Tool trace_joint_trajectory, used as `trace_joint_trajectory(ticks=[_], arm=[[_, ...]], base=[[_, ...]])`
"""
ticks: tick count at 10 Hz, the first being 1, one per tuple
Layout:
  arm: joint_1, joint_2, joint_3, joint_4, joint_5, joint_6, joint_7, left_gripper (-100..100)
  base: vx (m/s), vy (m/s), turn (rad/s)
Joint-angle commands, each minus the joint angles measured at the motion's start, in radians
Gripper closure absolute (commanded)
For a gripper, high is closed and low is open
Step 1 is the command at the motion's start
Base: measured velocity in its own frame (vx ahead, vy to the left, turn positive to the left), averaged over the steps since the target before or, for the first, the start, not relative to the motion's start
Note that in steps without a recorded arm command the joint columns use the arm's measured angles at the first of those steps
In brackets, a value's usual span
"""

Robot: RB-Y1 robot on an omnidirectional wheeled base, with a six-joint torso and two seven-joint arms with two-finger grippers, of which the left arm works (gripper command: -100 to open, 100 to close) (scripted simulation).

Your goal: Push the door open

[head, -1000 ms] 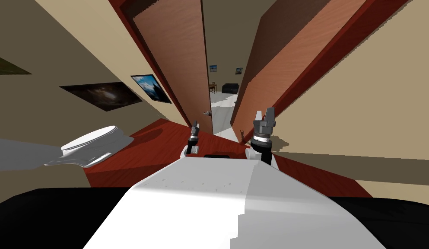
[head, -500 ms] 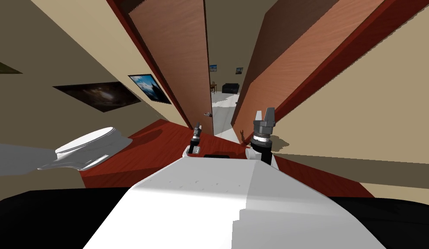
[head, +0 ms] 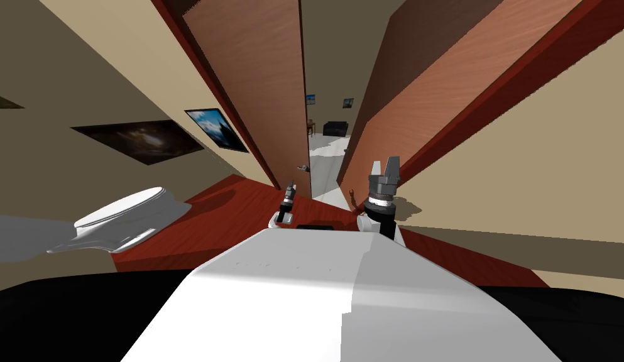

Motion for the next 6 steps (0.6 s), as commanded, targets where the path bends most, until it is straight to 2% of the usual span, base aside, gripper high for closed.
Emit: trace_joint_trajectory(ticks=[1,5,6], arm=[[-0.019,0.005,-0.007,0.050,0.001,-0.007,0.012,-100],[-0.064,0.005,-0.026,0.164,0.000,-0.020,0.032,-100],[-0.064,0.005,-0.026,0.164,0.000,-0.020,0.032,-100]], base=[[0.117,0.056,-0.010],[0.100,0.053,-0.008],[0.068,0.025,0.001]])
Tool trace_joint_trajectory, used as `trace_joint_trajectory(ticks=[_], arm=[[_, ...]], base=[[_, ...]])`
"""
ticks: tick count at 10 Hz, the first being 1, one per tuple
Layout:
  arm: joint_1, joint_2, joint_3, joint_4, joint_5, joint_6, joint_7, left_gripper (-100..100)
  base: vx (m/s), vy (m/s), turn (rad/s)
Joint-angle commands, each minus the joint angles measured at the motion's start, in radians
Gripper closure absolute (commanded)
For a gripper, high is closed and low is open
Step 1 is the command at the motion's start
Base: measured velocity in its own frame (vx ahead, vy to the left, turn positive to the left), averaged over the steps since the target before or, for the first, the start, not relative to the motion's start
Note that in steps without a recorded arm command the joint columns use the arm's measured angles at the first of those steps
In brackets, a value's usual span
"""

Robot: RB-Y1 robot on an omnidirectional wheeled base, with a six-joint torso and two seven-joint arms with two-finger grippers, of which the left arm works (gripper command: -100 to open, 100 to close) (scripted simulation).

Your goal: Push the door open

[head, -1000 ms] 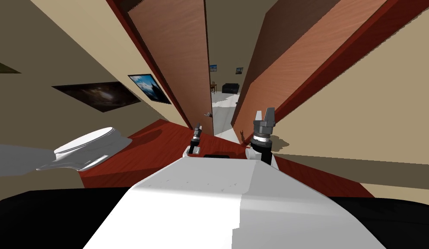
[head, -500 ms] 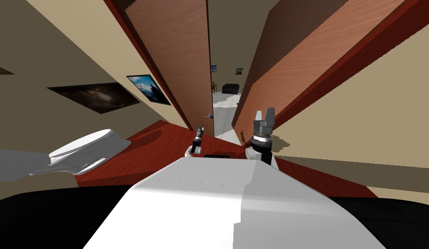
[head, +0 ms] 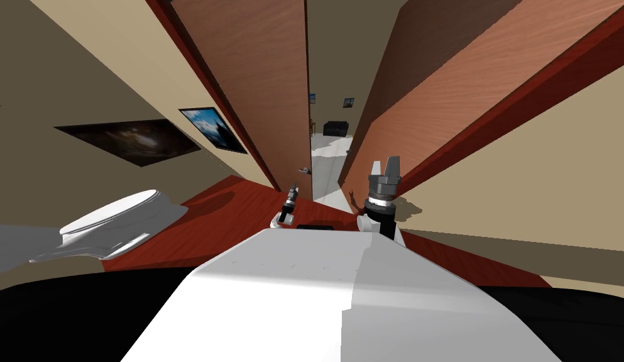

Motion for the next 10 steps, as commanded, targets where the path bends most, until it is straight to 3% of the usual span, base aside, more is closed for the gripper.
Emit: trace_joint_trajectory(ticks=[1,10], arm=[[-0.021,0.000,-0.004,0.046,0.001,-0.008,0.005,-100],[-0.108,-0.004,-0.041,0.266,0.000,-0.032,0.043,-100]], base=[[0.045,0.033,-0.001],[0.093,0.046,-0.007]])
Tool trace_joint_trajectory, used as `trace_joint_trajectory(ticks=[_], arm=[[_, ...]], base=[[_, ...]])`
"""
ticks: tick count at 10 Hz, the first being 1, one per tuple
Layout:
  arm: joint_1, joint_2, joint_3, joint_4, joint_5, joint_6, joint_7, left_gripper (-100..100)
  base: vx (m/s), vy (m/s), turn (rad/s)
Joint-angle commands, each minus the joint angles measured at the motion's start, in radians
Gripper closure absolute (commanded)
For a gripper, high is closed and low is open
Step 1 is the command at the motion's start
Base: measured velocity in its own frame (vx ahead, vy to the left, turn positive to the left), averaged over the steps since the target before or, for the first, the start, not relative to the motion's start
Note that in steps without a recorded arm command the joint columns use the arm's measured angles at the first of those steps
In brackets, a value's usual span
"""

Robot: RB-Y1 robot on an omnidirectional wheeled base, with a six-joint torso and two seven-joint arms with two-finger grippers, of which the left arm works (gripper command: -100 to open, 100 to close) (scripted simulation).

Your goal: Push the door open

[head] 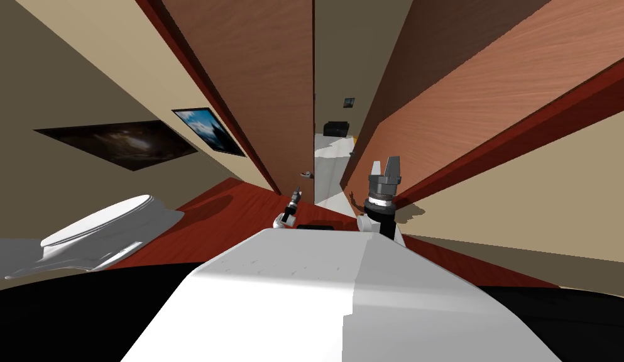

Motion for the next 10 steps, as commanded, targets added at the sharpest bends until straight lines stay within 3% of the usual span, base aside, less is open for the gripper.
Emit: trace_joint_trajectory(ticks=[1,9,10], arm=[[-0.013,-0.001,-0.006,0.031,0.000,0.001,0.007,-100],[-0.082,-0.009,-0.036,0.205,-0.001,-0.018,0.037,-100],[-0.076,-0.007,-0.034,0.189,-0.001,-0.016,0.034,-100]], base=[[0.099,0.047,-0.005],[0.110,0.041,-0.006],[0.054,0.016,-0.002]])
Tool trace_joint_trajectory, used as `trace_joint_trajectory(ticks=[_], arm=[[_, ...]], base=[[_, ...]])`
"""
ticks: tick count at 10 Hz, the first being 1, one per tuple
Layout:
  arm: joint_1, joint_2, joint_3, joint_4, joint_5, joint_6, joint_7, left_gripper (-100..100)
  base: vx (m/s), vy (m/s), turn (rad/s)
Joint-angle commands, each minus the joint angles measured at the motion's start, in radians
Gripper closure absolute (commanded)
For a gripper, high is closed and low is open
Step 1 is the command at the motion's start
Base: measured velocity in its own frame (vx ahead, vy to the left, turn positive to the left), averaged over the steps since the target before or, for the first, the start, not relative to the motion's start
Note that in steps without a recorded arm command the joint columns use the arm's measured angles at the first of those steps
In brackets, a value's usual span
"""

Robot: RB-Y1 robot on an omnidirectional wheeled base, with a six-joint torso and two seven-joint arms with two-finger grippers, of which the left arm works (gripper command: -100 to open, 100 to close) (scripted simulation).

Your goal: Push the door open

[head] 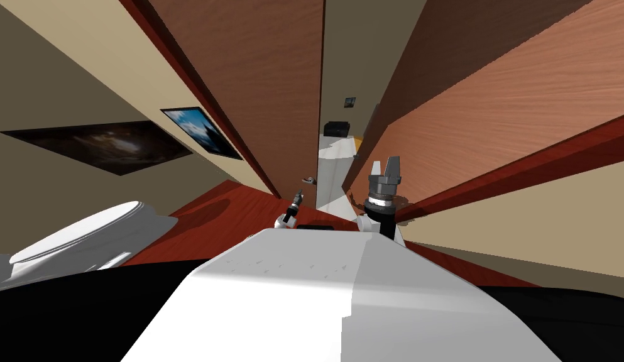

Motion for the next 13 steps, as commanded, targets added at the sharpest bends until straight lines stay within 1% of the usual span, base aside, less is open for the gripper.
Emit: trace_joint_trajectory(ticks=[1,4,8,9,10,13], arm=[[0.000,0.000,0.004,0.004,0.002,-0.002,-0.003,-100],[-0.001,-0.002,0.010,0.010,0.004,-0.005,-0.010,-100],[-0.001,-0.013,0.020,0.021,0.009,-0.011,-0.020,-100],[-0.002,-0.011,0.019,0.020,0.008,-0.010,-0.018,-100],[-0.002,-0.011,0.019,0.020,0.008,-0.010,-0.018,100],[-0.002,-0.011,0.019,0.020,0.008,-0.010,-0.018,100]], base=[[0.132,-0.032,-0.036],[0.184,-0.040,-0.025],[0.202,-0.052,-0.035],[0.097,-0.013,-0.006],[-0.013,0.001,0.009],[-0.015,0.008,-0.009]])
